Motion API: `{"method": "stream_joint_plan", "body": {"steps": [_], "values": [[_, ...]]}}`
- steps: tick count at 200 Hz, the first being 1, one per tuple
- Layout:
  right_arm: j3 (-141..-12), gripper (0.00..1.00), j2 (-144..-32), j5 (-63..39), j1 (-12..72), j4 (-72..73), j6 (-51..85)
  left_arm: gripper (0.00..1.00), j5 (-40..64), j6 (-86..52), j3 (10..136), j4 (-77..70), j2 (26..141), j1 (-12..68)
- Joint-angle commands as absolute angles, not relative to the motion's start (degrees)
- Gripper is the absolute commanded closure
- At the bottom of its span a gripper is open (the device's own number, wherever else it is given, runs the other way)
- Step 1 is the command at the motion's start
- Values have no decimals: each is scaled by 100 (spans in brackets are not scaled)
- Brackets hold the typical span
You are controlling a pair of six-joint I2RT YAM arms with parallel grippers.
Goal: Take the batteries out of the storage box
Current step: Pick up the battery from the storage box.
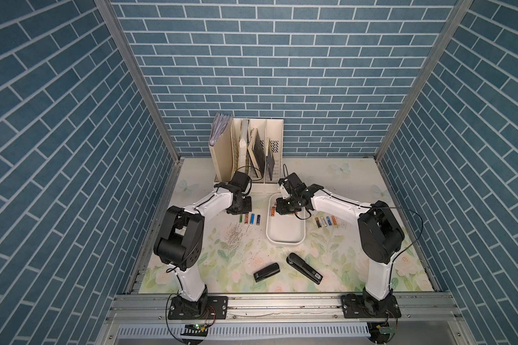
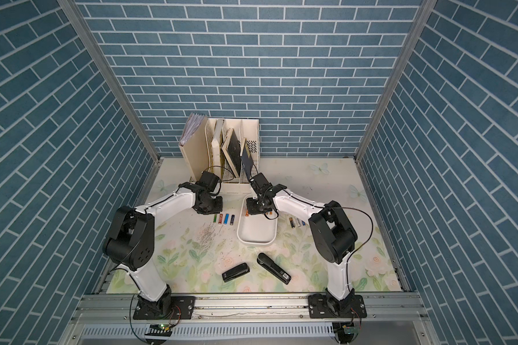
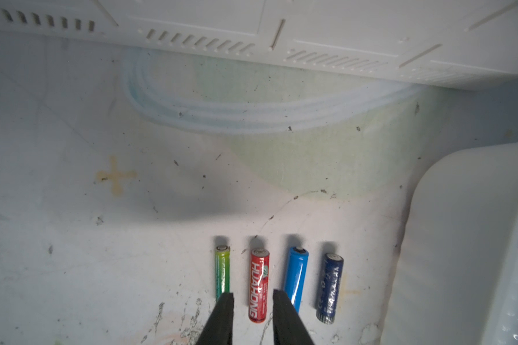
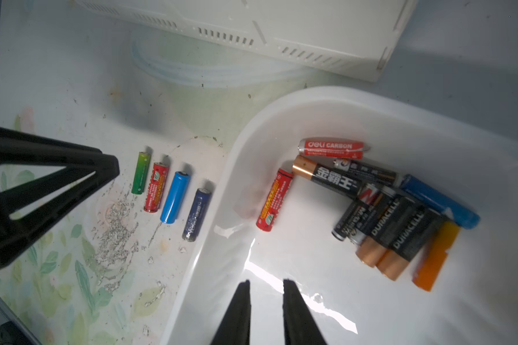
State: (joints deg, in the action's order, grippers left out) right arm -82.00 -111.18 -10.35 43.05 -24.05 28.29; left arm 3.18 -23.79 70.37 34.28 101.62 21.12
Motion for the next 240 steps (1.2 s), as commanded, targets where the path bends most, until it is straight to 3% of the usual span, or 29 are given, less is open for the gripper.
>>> {"method": "stream_joint_plan", "body": {"steps": [1,150,240], "values": [[-8293,77,-11390,-1012,4348,-2061,3023,71,378,-2417,6959,3401,9994,2083],[-8821,77,-12337,-891,4412,-2003,2938,71,491,-2453,6847,3287,9981,2150],[-9091,77,-12438,659,4508,-3255,2230,71,514,-2462,6890,3261,10029,2195]]}}
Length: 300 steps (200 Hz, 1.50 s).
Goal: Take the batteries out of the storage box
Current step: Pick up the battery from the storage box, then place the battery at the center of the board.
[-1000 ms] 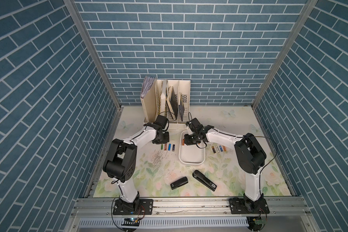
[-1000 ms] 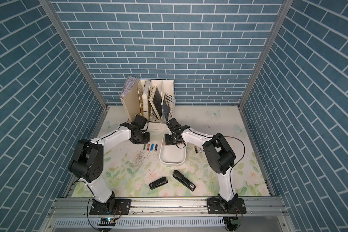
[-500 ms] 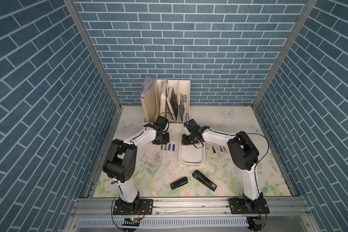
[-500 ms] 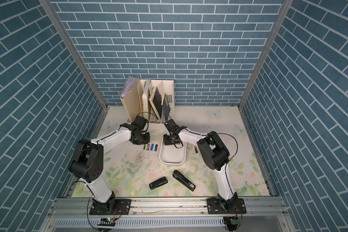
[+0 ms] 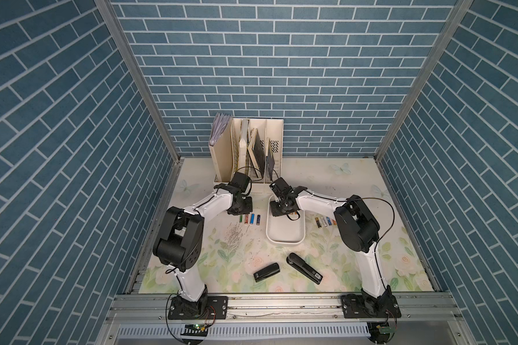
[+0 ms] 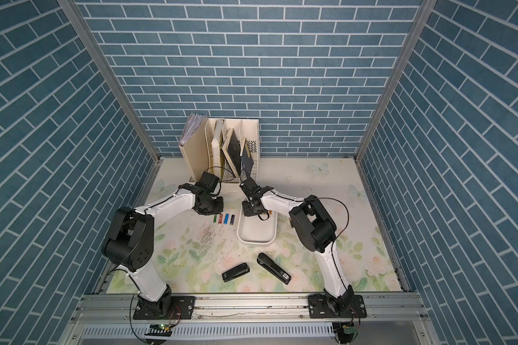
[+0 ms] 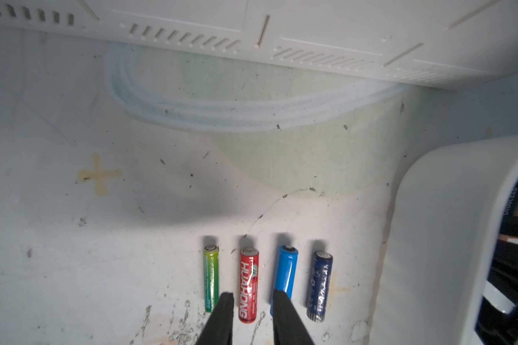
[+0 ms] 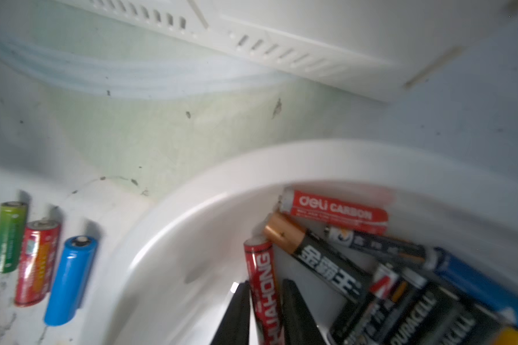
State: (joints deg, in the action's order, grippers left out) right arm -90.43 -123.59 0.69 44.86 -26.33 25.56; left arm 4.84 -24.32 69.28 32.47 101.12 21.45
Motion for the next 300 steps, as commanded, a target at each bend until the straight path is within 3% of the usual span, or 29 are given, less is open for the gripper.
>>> {"method": "stream_joint_plan", "body": {"steps": [1,69,208,300], "values": [[-9085,77,-12441,663,4508,-3262,2227,71,516,-2461,6891,3261,10033,2196],[-9194,81,-12519,325,4509,-3332,1935,71,501,-2470,6883,3287,10008,2208],[-8888,82,-11014,-335,4428,-3768,1960,71,483,-2446,6923,3278,10053,2210],[-7350,82,-9540,-140,3140,-4042,1612,71,505,-2426,6996,3296,10097,2208]]}}
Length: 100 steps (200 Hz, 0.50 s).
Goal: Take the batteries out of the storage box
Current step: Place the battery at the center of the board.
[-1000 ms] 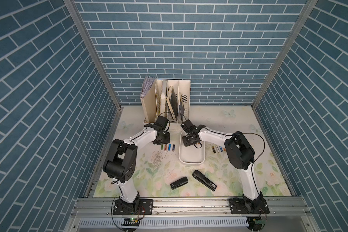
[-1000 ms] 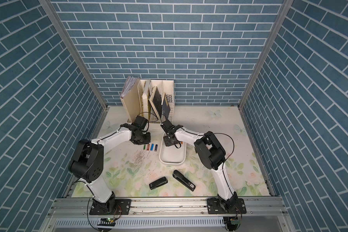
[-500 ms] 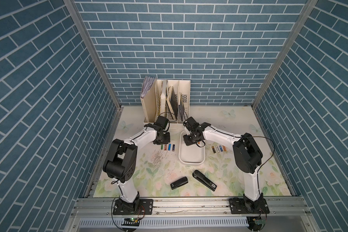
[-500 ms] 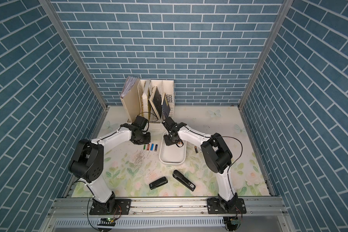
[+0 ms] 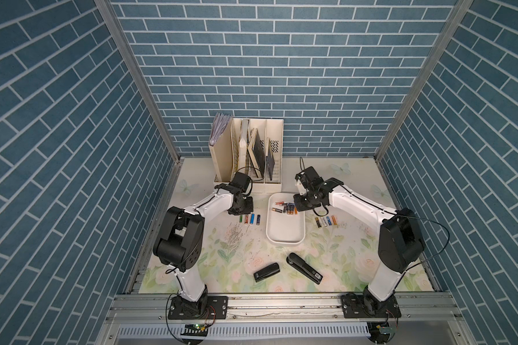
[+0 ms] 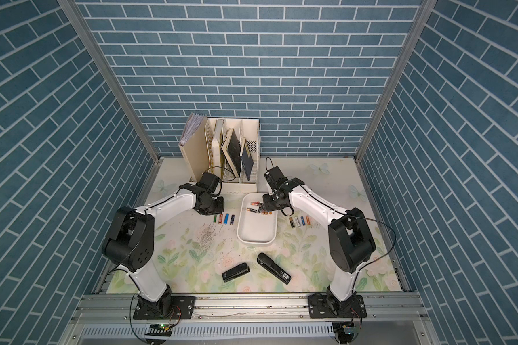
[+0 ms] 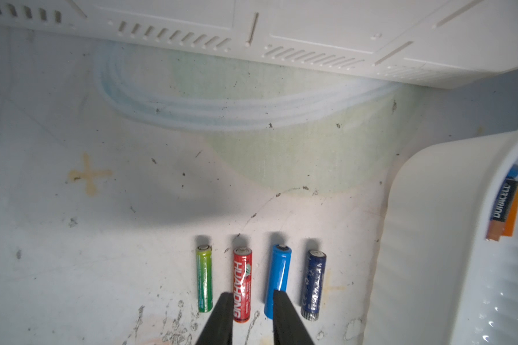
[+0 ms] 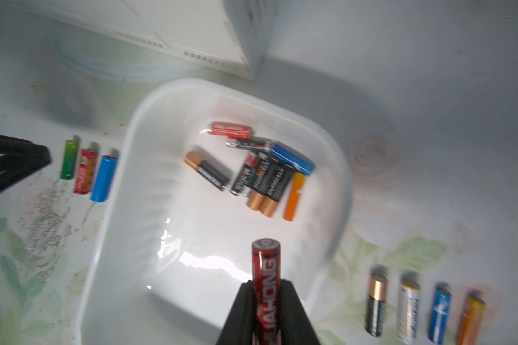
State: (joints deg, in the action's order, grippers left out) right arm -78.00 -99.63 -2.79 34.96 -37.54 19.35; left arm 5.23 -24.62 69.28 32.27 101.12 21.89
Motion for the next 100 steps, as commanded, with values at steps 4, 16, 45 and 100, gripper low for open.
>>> {"method": "stream_joint_plan", "body": {"steps": [4,16,45,100], "values": [[-7262,82,-9481,-131,3053,-4051,1582,71,509,-2425,7003,3296,10094,2211],[-6998,82,-9326,-28,2826,-4061,1464,71,518,-2419,7014,3296,10102,2209],[-6485,82,-9142,176,2295,-4049,1196,71,532,-2423,7022,3296,10107,2212],[-6084,82,-9248,588,1655,-3819,919,71,543,-2425,6961,3281,10087,2214]]}}
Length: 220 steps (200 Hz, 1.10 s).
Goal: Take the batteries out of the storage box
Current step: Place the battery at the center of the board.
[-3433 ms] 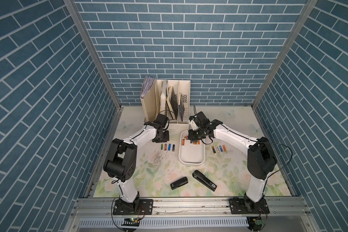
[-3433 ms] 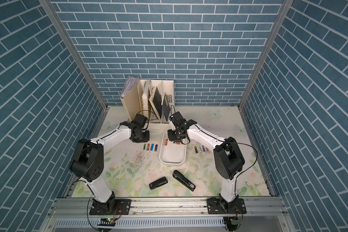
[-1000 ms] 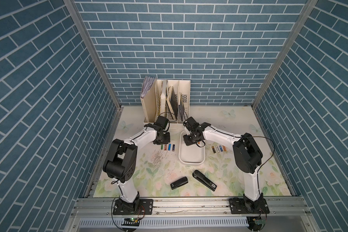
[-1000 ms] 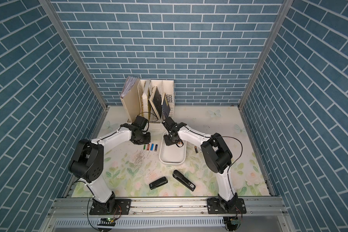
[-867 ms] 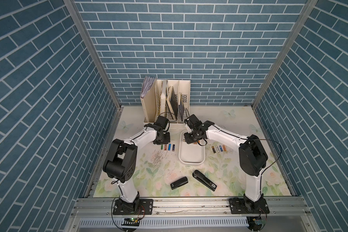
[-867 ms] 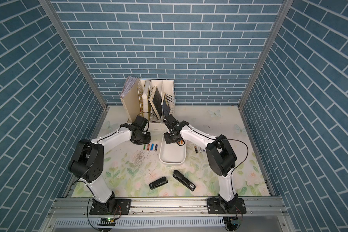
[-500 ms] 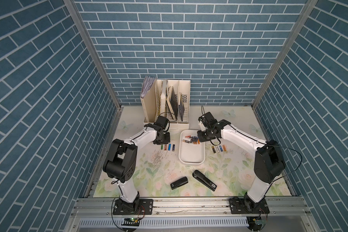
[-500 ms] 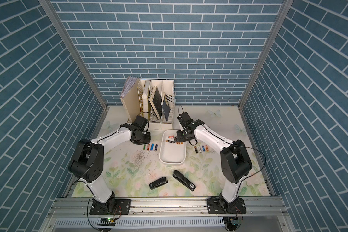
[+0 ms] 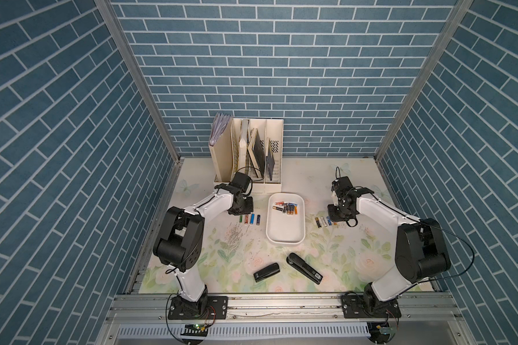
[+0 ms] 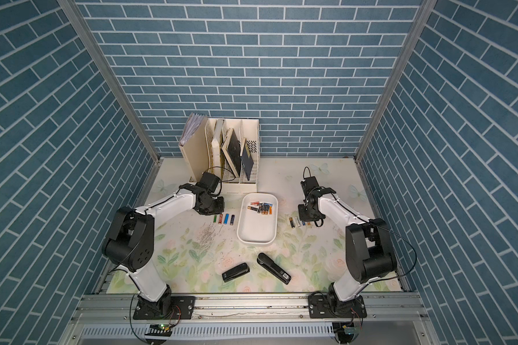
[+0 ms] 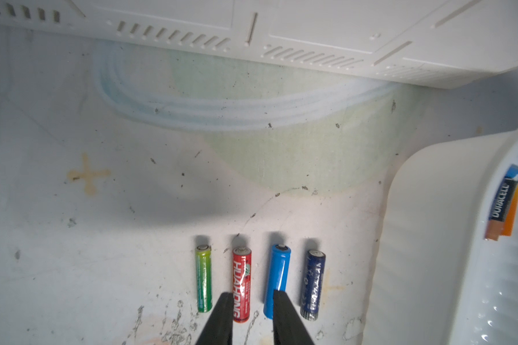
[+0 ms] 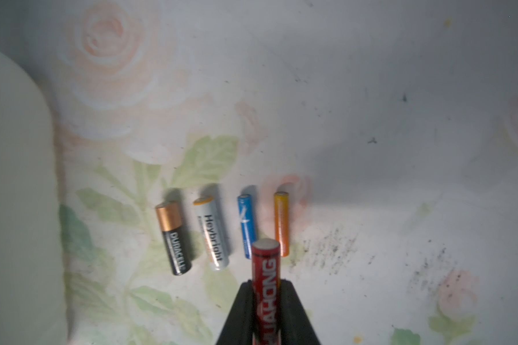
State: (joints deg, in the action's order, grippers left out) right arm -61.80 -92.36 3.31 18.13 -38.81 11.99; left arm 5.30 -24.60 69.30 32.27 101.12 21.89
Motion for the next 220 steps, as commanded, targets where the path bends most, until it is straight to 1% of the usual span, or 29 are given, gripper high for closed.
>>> {"method": "stream_joint_plan", "body": {"steps": [1,61,220], "values": [[-6087,82,-9252,584,1649,-3812,916,71,544,-2425,6956,3279,10089,2210],[-6106,82,-9617,460,1330,-3611,758,71,545,-2417,6929,3287,10080,2212],[-6192,82,-10217,330,1206,-3463,644,71,529,-2431,6900,3296,10052,2214]]}}
